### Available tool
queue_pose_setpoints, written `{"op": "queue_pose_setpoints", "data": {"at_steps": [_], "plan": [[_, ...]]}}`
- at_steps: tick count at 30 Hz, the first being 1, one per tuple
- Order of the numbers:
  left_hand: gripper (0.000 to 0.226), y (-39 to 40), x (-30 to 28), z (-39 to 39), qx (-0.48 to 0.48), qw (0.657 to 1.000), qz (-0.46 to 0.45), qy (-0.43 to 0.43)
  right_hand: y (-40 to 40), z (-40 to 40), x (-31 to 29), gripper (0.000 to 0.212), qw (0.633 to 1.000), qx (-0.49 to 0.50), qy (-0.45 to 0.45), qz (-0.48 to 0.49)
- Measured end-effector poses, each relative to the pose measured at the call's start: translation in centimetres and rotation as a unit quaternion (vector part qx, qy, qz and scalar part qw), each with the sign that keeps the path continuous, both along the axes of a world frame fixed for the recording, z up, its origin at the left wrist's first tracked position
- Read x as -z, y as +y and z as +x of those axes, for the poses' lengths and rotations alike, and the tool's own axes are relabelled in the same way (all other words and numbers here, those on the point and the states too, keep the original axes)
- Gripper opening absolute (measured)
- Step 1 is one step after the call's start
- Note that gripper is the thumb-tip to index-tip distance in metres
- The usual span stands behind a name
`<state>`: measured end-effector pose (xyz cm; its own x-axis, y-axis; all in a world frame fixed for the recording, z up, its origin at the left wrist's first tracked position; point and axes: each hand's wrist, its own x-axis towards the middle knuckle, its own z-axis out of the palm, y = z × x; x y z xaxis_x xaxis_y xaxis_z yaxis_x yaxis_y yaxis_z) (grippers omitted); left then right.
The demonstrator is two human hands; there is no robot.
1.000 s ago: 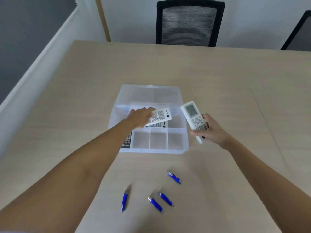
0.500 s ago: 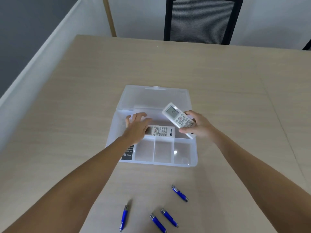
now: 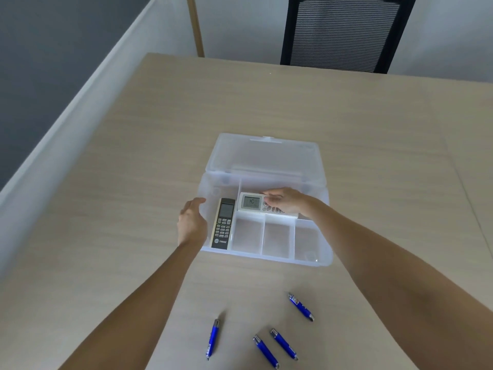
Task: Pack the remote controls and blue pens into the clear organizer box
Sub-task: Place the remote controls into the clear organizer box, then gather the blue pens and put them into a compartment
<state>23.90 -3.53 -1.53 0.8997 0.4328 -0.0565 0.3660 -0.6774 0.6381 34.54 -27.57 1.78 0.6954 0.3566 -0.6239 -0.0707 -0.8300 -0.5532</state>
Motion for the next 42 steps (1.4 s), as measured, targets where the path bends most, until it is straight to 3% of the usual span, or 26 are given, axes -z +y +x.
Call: {"op": "queue_pose_setpoints", "data": {"at_steps": [6, 10, 12, 14, 18, 20, 22, 25, 28, 30, 33, 35, 40, 42], "plan": [[0.049, 0.3, -0.6, 0.0, 0.018, 0.999, -0.035, 0.029, -0.7, -1.2, -0.6, 0.048, 0.995, 0.081, -0.044, 0.025], [0.036, 0.0, -2.1, -1.6, -0.017, 0.998, -0.056, -0.038, -1.9, -5.5, -1.8, 0.044, 0.963, 0.121, -0.24, 0.024], [0.031, -0.3, -2.5, -4.1, -0.039, 0.994, -0.011, -0.105, -3.2, -9.5, -2.7, 0.026, 0.915, 0.142, -0.366, 0.094], [0.021, -0.7, -2.1, -8.0, -0.028, 0.992, -0.008, -0.122, -4.8, -14.5, -2.9, 0.009, 0.896, 0.101, -0.412, 0.13], [0.025, -1.9, 0.7, -17.0, 0.066, 0.995, -0.066, 0.021, -7.3, -22.6, 0.2, 0.012, 0.951, 0.036, -0.304, 0.051], [0.037, -2.4, 1.9, -20.6, 0.109, 0.983, -0.035, 0.143, -7.5, -24.3, 2.0, 0.02, 0.966, 0.054, -0.252, -0.016], [0.039, -2.5, 2.7, -22.5, 0.171, 0.962, 0.043, 0.209, -7.2, -24.8, 3.0, 0.031, 0.976, 0.062, -0.193, -0.081], [0.032, -2.7, 2.3, -22.8, 0.243, 0.933, 0.135, 0.227, -6.5, -25.1, 4.0, 0.027, 0.98, 0.052, -0.154, -0.112], [0.014, -3.8, 1.1, -22.4, 0.297, 0.93, 0.069, 0.205, -6.3, -25.4, 4.5, 0.023, 0.982, 0.045, -0.131, -0.126], [0.009, -5.4, 0.6, -22.4, 0.372, 0.91, 0.048, 0.175, -6.4, -25.6, 4.3, 0.015, 0.985, 0.065, -0.112, -0.115], [0.027, -8.6, 1.4, -22.7, 0.484, 0.856, 0.12, 0.138, -6.9, -26.1, 3.7, 0.003, 0.986, 0.107, -0.101, -0.081], [0.041, -10.2, 2.2, -22.6, 0.509, 0.827, 0.195, 0.136, -7.4, -26.5, 3.4, 0.019, 0.985, 0.116, -0.104, -0.074], [0.03, -9.9, 3.0, -22.2, 0.482, 0.828, 0.254, 0.133, -7.6, -28.0, 3.4, 0.041, 0.989, 0.079, -0.091, -0.08], [0.029, -8.7, 2.8, -22.0, 0.448, 0.856, 0.224, 0.126, -6.8, -28.8, 4.0, 0.037, 0.991, 0.044, -0.08, -0.094]]}}
